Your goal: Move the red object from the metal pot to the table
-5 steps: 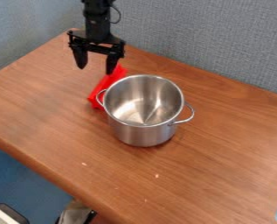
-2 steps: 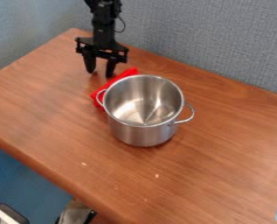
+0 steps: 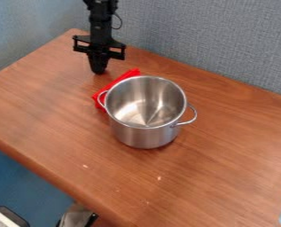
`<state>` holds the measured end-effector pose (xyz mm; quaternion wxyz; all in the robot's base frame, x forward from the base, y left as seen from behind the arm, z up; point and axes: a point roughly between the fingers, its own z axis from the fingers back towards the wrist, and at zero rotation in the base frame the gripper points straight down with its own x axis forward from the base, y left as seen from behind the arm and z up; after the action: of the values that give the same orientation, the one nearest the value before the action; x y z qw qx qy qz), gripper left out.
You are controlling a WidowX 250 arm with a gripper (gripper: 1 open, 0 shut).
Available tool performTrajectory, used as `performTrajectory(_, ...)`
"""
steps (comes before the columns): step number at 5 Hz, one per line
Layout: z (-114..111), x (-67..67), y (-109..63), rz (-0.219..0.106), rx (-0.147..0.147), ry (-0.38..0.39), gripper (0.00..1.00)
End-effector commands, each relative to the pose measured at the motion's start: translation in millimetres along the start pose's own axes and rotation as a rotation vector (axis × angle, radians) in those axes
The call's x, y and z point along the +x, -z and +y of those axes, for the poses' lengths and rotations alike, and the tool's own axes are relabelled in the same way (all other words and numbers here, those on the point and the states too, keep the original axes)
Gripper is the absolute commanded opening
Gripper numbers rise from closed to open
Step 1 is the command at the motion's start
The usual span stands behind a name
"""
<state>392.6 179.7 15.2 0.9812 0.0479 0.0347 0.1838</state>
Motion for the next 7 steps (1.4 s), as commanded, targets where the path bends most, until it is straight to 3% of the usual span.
performTrajectory(1,16.2,5.7,-25.2,-0.03,-0.002,-0.04,1.0)
performTrajectory(3,-9.6,-5.5,-40.8,0.014,-0.065,0.14,1.0)
performTrajectory(6,-67.6,-44.1,-54.8,0.056,-0.095,-0.017,1.0)
performTrajectory(7,-58.5,-47.6,-56.9,0.04,-0.113,-0.06,1.0)
